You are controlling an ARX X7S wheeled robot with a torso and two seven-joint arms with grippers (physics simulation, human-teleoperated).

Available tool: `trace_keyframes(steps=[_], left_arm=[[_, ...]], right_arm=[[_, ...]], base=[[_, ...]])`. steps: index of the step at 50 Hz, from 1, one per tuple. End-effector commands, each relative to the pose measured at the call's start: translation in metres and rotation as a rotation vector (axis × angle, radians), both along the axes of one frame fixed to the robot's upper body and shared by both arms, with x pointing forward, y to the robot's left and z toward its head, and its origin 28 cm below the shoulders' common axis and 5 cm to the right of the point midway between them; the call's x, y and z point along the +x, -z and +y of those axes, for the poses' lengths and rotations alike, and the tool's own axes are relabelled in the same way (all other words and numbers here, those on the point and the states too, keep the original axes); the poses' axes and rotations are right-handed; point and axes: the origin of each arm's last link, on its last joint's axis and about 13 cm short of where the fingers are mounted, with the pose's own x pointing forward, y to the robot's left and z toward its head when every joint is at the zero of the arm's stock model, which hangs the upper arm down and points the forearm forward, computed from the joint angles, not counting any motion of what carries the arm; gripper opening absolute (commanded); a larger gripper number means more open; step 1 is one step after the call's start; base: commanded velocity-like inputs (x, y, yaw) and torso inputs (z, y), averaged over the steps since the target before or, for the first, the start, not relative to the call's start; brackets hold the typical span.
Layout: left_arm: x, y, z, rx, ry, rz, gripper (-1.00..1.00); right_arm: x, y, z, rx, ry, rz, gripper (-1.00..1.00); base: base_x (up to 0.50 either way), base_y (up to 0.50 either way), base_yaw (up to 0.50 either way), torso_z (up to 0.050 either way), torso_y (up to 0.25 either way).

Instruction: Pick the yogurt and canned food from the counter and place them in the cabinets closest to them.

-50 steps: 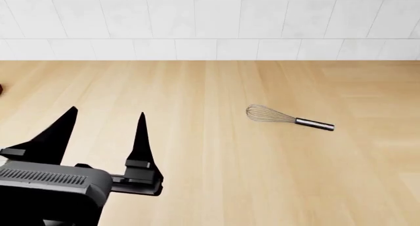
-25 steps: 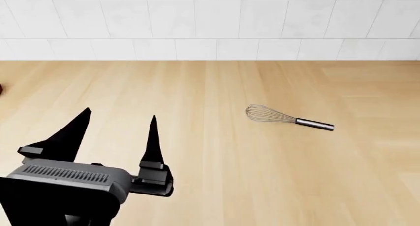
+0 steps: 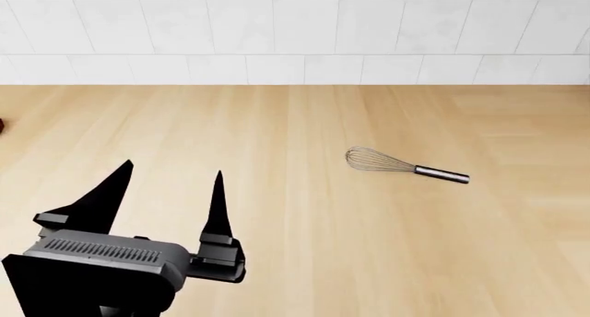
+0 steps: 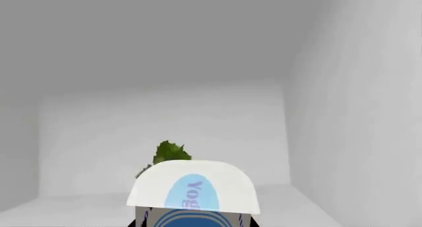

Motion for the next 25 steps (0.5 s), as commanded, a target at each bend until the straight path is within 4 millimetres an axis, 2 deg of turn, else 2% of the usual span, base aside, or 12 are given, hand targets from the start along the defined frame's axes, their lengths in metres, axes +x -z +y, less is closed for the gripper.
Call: trace_keyframes(steps=[1,2,16,25], left_arm=[[-0.0002,0.0010,0.0004,0.002,-0.001,0.003,1.00],[-0.0002,0.0012,0.0003,0.004,-0.001,0.003,1.00],[-0.0001,0.0021,0.0005,0.003,-0.004,0.005,1.00],[0.0000,0.0020,0.0018,-0.003,-0.007,0.003,1.00]], right_arm=[[0.0304,0.0568,-0.0139,0.057,0.032,0.265,-1.00],[0.0304,0.0573,-0.0146,0.061,0.036,0.269,1.00],[0.0305,0.0581,-0.0180,0.071,0.044,0.278,1.00],[0.0279,0.0536,-0.0112,0.083,-0.025,0.280,1.00]], base=[[0.00,0.00,0.00,0.000,0.000],[0.00,0.00,0.00,0.000,0.000],[0.00,0.00,0.00,0.000,0.000],[0.00,0.00,0.00,0.000,0.000]])
